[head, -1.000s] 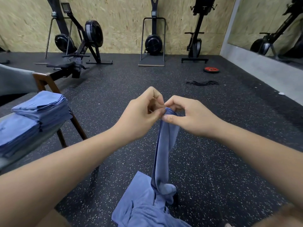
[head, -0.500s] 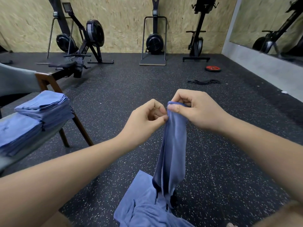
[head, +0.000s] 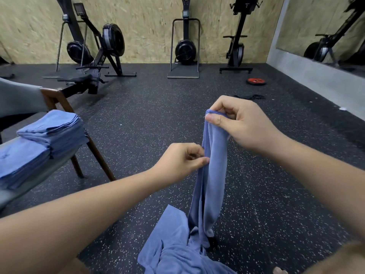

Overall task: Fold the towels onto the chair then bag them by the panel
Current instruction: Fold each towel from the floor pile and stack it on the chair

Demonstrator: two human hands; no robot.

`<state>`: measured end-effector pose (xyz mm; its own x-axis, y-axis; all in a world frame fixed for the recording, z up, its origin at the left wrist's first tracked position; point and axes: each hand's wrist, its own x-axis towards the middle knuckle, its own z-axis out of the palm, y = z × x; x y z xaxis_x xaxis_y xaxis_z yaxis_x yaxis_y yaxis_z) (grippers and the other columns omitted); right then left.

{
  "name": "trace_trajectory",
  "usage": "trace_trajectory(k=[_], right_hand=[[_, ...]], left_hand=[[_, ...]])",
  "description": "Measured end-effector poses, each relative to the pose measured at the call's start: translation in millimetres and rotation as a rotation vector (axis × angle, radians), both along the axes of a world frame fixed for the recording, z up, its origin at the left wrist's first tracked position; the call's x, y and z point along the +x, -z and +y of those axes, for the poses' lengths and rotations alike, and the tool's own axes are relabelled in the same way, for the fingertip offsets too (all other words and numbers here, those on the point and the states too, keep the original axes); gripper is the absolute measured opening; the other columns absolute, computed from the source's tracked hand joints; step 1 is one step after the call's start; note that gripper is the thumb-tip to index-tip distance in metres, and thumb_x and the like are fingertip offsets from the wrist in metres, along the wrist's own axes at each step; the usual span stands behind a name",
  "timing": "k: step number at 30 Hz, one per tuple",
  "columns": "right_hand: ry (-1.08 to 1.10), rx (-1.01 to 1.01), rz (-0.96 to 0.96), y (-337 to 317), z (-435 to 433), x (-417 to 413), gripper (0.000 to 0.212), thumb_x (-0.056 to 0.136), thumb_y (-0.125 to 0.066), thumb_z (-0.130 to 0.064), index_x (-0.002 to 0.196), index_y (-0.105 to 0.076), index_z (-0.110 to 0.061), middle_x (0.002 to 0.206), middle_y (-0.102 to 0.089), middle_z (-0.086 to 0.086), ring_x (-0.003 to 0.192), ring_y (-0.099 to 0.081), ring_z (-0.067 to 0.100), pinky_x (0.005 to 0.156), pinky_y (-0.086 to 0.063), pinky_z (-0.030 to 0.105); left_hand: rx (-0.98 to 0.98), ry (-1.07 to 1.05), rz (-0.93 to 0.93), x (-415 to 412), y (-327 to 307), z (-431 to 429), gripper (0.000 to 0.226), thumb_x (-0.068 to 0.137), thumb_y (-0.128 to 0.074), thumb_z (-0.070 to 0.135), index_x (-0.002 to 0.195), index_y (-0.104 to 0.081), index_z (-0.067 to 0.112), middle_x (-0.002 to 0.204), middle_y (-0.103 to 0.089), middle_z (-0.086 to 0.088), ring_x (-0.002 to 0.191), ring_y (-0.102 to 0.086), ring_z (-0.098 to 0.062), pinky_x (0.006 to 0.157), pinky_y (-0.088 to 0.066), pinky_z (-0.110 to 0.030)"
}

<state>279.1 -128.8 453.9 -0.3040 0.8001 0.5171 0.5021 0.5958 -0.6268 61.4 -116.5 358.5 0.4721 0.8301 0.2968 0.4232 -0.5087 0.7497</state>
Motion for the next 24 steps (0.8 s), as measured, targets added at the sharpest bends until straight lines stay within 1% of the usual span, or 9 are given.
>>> trace_trajectory(k=[4,7,9,12,15,18,20,21,24], right_hand=[[0.054,0.036,0.046,-3.9,2.1,8.6,0.014,0.101,-0.072,-0.034,0.094,-0.070,-0.022,0.086,-0.069,0.013,0.077,-0.061,0.026,0.076,-0.053,0.053],[0.120,0.080,0.077,-6.6,5.3,18.7,0.012,0.101,-0.071,-0.033,0.095,-0.071,-0.022,0.088,-0.069,0.014,0.080,-0.062,0.031,0.077,-0.051,0.052],[0.176,0.112,0.100,-9.2,7.6,27.1,0.013,0.102,-0.070,-0.033,0.097,-0.071,-0.021,0.089,-0.070,0.010,0.083,-0.063,0.029,0.079,-0.051,0.050],[0.272,0.145,0.140,-10.9,12.3,38.9,0.013,0.103,-0.069,-0.033,0.098,-0.071,-0.021,0.089,-0.071,0.000,0.084,-0.059,0.009,0.081,-0.050,0.041],[0.329,0.141,0.160,-9.4,15.7,43.9,0.014,0.104,-0.068,-0.034,0.098,-0.069,-0.021,0.085,-0.069,-0.007,0.083,-0.058,0.005,0.081,-0.049,0.037],[0.340,0.117,0.082,-6.8,14.3,40.9,0.014,0.101,-0.069,-0.033,0.095,-0.067,-0.020,0.084,-0.067,-0.007,0.080,-0.057,0.007,0.080,-0.049,0.036],[0.308,0.050,0.024,-3.2,10.3,32.2,0.012,0.097,-0.073,-0.034,0.094,-0.069,-0.022,0.085,-0.071,-0.003,0.081,-0.064,0.016,0.082,-0.052,0.039],[0.287,0.008,-0.015,-1.3,7.0,26.6,0.013,0.095,-0.076,-0.036,0.096,-0.071,-0.024,0.085,-0.072,-0.003,0.083,-0.066,0.017,0.083,-0.053,0.040],[0.195,-0.135,-0.171,5.7,-4.6,10.2,0.024,0.087,-0.081,-0.053,0.100,-0.074,-0.035,0.089,-0.074,-0.009,0.087,-0.069,0.010,0.084,-0.053,0.036]], left_hand=[[-0.016,-0.053,0.106,-5.7,11.0,6.0,0.020,0.095,-0.083,0.026,0.079,-0.074,0.017,0.062,-0.063,0.022,0.058,-0.052,0.008,0.060,-0.038,-0.011],[-0.037,-0.092,0.120,-14.5,13.7,13.3,0.017,0.093,-0.083,0.021,0.080,-0.072,0.018,0.065,-0.063,0.023,0.059,-0.052,0.006,0.062,-0.039,-0.015],[-0.094,-0.119,0.055,-21.2,14.9,19.8,0.016,0.092,-0.084,0.017,0.083,-0.071,0.020,0.071,-0.067,0.018,0.062,-0.054,0.001,0.064,-0.043,-0.021],[-0.138,-0.122,-0.014,-29.9,13.0,27.1,0.013,0.092,-0.083,0.017,0.088,-0.071,0.021,0.074,-0.068,0.012,0.066,-0.054,-0.006,0.065,-0.043,-0.026],[-0.123,-0.103,-0.047,-35.1,6.0,31.2,0.009,0.095,-0.080,0.017,0.091,-0.072,0.019,0.076,-0.068,0.008,0.069,-0.054,-0.009,0.070,-0.043,-0.030],[-0.063,-0.112,-0.047,-37.3,-5.5,31.3,0.011,0.098,-0.078,0.020,0.090,-0.072,0.023,0.073,-0.064,0.015,0.068,-0.052,-0.006,0.069,-0.043,-0.030],[0.001,-0.109,-0.006,-36.7,-15.9,27.9,0.010,0.099,-0.077,0.023,0.090,-0.072,0.025,0.073,-0.065,0.015,0.068,-0.053,-0.005,0.069,-0.046,-0.030],[0.036,-0.098,0.022,-35.8,-21.7,24.9,0.010,0.099,-0.077,0.024,0.091,-0.073,0.027,0.074,-0.066,0.014,0.068,-0.054,-0.005,0.070,-0.048,-0.031],[0.116,-0.056,0.091,-30.9,-37.2,13.4,0.011,0.098,-0.076,0.021,0.091,-0.072,0.028,0.077,-0.068,0.011,0.070,-0.056,-0.003,0.071,-0.050,-0.031]])
